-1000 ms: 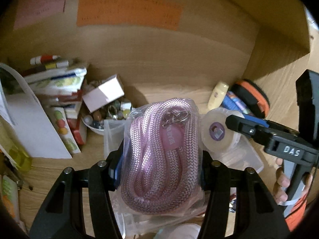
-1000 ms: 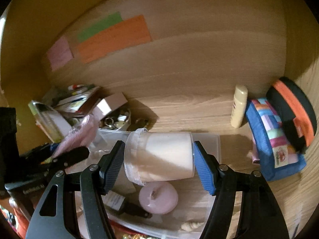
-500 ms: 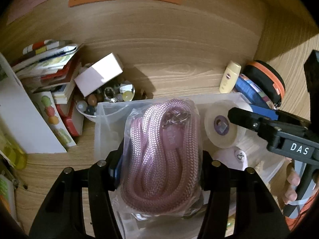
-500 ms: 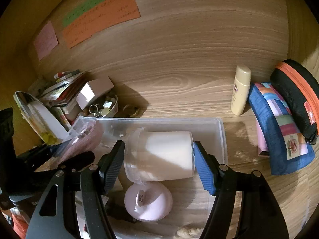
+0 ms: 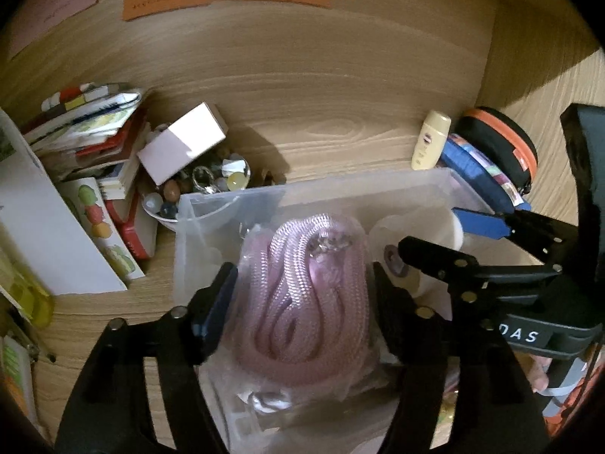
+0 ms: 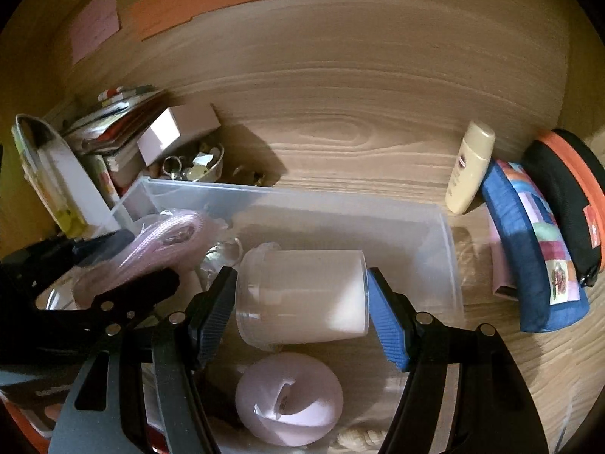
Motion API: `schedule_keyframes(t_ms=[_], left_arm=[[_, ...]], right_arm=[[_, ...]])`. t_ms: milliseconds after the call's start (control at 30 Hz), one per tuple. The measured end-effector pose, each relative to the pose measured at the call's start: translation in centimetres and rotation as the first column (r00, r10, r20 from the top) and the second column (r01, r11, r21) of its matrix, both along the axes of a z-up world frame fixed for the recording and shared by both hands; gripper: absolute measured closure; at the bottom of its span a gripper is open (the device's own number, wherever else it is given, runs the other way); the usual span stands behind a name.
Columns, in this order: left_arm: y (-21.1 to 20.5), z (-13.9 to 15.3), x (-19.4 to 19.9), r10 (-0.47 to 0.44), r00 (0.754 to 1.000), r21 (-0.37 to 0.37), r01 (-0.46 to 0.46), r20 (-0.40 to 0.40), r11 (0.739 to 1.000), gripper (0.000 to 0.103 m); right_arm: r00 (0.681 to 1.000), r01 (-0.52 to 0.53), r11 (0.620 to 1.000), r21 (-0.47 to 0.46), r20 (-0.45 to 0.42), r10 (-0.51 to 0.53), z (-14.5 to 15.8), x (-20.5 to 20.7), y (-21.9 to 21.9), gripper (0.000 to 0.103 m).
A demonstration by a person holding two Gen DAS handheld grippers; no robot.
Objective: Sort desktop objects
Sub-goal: 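Lower pink rope bag into box with left tool while right tool places white jar, then grasp the white round lid with the left tool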
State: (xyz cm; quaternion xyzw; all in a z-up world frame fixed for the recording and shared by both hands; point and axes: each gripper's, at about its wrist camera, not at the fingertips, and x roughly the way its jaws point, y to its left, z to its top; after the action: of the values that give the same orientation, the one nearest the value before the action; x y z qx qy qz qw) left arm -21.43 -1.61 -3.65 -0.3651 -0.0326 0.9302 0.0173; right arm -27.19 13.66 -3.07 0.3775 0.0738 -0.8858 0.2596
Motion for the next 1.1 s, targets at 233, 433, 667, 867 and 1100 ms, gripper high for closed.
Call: schedule_keyframes(t_ms=[233, 433, 667, 867, 1100], left_arm=[[-1.4, 1.7, 0.9, 0.032, 0.998, 0.057, -0.029, -0.056, 0.998, 0.022], [-2.1, 3.1, 2.6, 0.064, 0.992, 0.054, -0.059, -0.112, 0.997, 0.022], [-1.5, 5.3, 6.0, 0.070, 0.980, 0.026, -0.066, -0.187, 0.997, 0.008], [-1.1, 6.5, 9.4, 0.058, 0.974, -0.001, -0.059, -0.219, 0.998, 0.006], [-0.9, 5.0, 12.3, 0.053, 0.982, -0.029, -0.059, -0.179, 0.998, 0.005]], right_arm=[[1.000, -0.025, 1.000, -0.002, 0.007, 0.025, 0.4, -0.2, 0.3, 0.038], [0.997, -0.025, 0.999, -0.027, -0.070, 0.023, 2.7, 1.1, 1.1, 0.024], [0.988, -0.011, 1.000, -0.023, -0.155, 0.007, 5.3, 4.2, 2.6, 0.021], [0.983, -0.008, 0.999, -0.046, -0.185, -0.001, 6.4, 7.4, 4.7, 0.017], [0.979, 0.006, 0.999, -0.040, -0.205, -0.014, 6.2, 10.7, 7.2, 0.014]])
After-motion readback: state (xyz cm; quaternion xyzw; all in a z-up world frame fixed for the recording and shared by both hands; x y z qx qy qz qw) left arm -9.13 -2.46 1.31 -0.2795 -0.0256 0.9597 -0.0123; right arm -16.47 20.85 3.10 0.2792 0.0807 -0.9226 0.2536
